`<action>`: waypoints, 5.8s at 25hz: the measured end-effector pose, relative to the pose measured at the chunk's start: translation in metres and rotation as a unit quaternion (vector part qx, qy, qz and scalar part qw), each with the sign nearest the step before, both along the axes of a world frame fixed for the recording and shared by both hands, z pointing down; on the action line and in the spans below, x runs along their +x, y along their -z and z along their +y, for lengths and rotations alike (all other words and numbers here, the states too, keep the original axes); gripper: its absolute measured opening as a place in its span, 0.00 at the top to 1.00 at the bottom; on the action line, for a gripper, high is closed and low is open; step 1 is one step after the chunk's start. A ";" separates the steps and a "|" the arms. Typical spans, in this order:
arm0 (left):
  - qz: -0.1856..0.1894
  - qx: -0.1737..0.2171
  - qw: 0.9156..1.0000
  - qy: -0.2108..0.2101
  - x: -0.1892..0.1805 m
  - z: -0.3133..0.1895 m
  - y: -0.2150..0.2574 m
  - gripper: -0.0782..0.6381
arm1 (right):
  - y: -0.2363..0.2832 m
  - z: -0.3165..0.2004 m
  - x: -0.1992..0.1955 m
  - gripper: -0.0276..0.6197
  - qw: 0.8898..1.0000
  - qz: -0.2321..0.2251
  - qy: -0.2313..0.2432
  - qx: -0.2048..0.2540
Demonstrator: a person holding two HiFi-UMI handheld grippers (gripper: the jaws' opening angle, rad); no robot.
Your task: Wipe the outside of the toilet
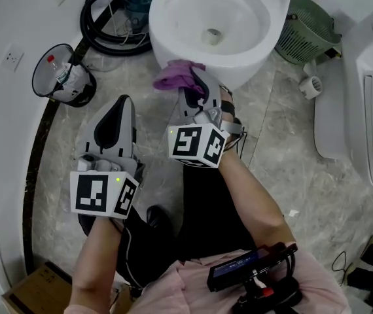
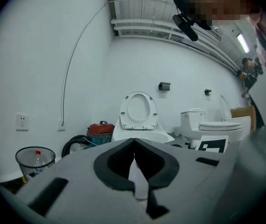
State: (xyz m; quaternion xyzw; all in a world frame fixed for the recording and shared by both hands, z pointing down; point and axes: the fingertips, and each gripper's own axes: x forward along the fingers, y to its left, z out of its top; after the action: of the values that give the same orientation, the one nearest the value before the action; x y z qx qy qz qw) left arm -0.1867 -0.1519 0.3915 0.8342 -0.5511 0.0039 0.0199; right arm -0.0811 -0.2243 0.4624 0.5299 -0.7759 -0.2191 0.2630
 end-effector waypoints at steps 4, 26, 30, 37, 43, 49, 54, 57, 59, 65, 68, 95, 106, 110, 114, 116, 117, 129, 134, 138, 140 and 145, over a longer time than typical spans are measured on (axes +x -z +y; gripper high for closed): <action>-0.003 -0.001 1.000 -0.013 0.020 0.000 -0.002 0.88 | 0.003 0.007 0.020 0.82 1.000 -0.004 0.004 -0.002; -0.045 -0.012 0.997 -0.065 0.112 -0.015 -0.009 0.88 | -0.008 0.003 0.144 0.82 1.000 -0.021 0.012 -0.015; -0.052 -0.015 0.996 -0.066 0.120 -0.014 -0.008 0.88 | -0.021 -0.011 0.177 0.82 0.999 -0.024 0.004 -0.025; -0.054 -0.018 0.997 -0.060 0.118 -0.010 -0.011 0.88 | -0.041 -0.043 0.270 0.82 0.989 -0.066 -0.116 -0.058; -0.046 -0.012 0.997 -0.057 0.104 -0.014 -0.012 0.88 | 0.005 -0.027 0.281 0.81 0.981 -0.117 -0.156 -0.006; -0.036 -0.003 0.998 -0.052 0.083 -0.011 -0.007 0.88 | 0.046 -0.005 0.219 0.81 0.983 -0.148 -0.108 0.023; -0.029 0.002 0.999 -0.032 0.046 -0.010 -0.003 0.88 | 0.061 0.010 0.134 0.81 0.985 -0.164 -0.036 0.023; -0.027 0.002 0.999 -0.017 0.018 -0.009 -0.003 0.88 | 0.052 0.014 0.081 0.80 0.987 -0.162 -0.001 0.004; -0.027 0.002 1.000 -0.007 0.000 -0.007 -0.005 0.88 | 0.040 0.014 0.050 0.80 0.986 -0.168 0.015 -0.010; -0.031 -0.009 0.999 0.020 -0.046 0.003 -0.017 0.88 | -0.017 0.008 -0.029 0.80 0.976 -0.200 0.051 -0.061; -0.031 -0.014 0.999 0.031 -0.064 0.009 -0.022 0.88 | -0.047 0.004 -0.054 0.79 0.978 -0.187 0.046 -0.085; -0.048 -0.038 0.996 0.064 -0.109 0.028 -0.038 0.88 | -0.115 -0.045 -0.055 0.81 0.960 -0.247 -0.058 -0.118; -0.044 -0.034 0.998 0.029 -0.071 0.017 -0.039 0.88 | -0.107 -0.022 -0.025 0.81 0.955 -0.266 -0.047 -0.118; -0.044 -0.032 0.998 0.021 -0.061 0.014 -0.038 0.88 | -0.102 -0.015 -0.014 0.81 0.954 -0.270 -0.047 -0.119; -0.045 -0.030 0.999 0.009 -0.047 0.011 -0.036 0.88 | -0.100 -0.008 0.000 0.81 0.953 -0.275 -0.048 -0.121; -0.045 -0.029 0.999 0.004 -0.040 0.009 -0.035 0.88 | -0.099 -0.005 0.007 0.81 0.952 -0.277 -0.050 -0.121; -0.046 -0.028 0.999 0.001 -0.037 0.009 -0.035 0.88 | -0.098 -0.003 0.011 0.81 0.952 -0.278 -0.051 -0.121; -0.048 -0.026 0.998 -0.032 0.011 0.005 -0.036 0.88 | -0.090 0.012 0.063 0.81 0.948 -0.289 -0.062 -0.122; -0.051 -0.026 0.997 -0.049 0.036 0.003 -0.038 0.88 | -0.091 0.013 0.090 0.81 0.947 -0.291 -0.067 -0.120; -0.053 -0.028 0.996 -0.060 0.055 0.000 -0.041 0.88 | -0.093 0.013 0.112 0.81 0.945 -0.296 -0.076 -0.120; -0.053 -0.029 0.996 -0.064 0.065 -0.002 -0.041 0.88 | -0.095 0.011 0.123 0.81 0.944 -0.298 -0.077 -0.121; -0.054 -0.034 0.995 -0.072 0.086 -0.004 -0.044 0.88 | -0.099 0.006 0.147 0.82 0.942 -0.303 -0.077 -0.124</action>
State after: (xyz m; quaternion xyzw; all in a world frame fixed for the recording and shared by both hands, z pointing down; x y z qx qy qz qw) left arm -0.1010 -0.1557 0.4357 0.8692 -0.4892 0.0693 0.0184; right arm 0.0655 -0.2187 0.5615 0.5923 -0.7970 0.0705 0.0945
